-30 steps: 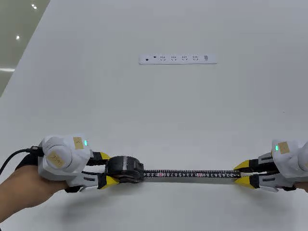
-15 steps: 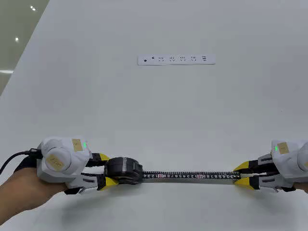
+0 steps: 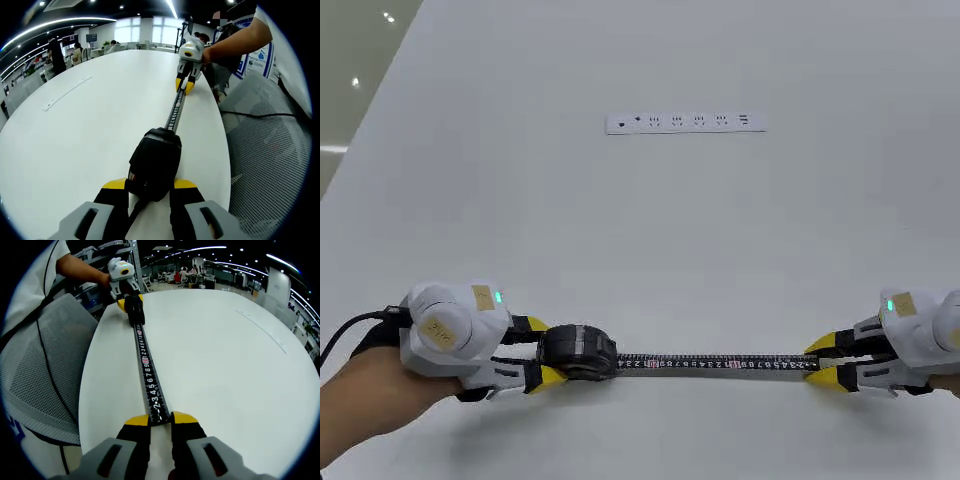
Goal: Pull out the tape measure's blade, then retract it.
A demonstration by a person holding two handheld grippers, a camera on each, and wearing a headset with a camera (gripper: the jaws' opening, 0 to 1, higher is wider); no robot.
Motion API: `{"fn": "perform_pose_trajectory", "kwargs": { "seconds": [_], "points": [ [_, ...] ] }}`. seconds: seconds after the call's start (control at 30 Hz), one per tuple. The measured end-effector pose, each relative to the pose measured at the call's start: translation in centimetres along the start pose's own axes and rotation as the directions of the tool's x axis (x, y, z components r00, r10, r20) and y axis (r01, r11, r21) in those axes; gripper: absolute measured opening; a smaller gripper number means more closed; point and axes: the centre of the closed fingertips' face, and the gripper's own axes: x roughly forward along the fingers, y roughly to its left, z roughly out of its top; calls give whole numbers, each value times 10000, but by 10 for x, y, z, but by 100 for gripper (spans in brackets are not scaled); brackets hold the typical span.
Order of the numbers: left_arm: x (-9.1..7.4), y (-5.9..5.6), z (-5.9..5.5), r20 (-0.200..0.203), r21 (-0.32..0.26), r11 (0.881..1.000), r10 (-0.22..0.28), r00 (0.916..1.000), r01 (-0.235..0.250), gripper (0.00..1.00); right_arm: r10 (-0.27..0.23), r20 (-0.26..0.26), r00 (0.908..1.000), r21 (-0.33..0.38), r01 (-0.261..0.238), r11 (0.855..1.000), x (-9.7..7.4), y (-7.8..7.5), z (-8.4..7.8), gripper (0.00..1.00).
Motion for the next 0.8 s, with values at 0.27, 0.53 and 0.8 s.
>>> {"fn": "perform_pose_trajectory", "kwargs": {
  "seconds": [0.27,0.53,0.8],
  "points": [
    [0,-1,0,20,-217,9998,-5,10000,5,30,-27,37,10000,107,26,9999,0,1,0,15],
    [-2,-3,0,59,-257,9996,-122,9999,123,31,-92,199,9998,259,86,9996,-2,2,3,19],
    [-6,-2,-1,99,-308,9995,-53,9999,56,42,-122,186,9998,580,111,9983,-3,5,2,25]
  ]
}}
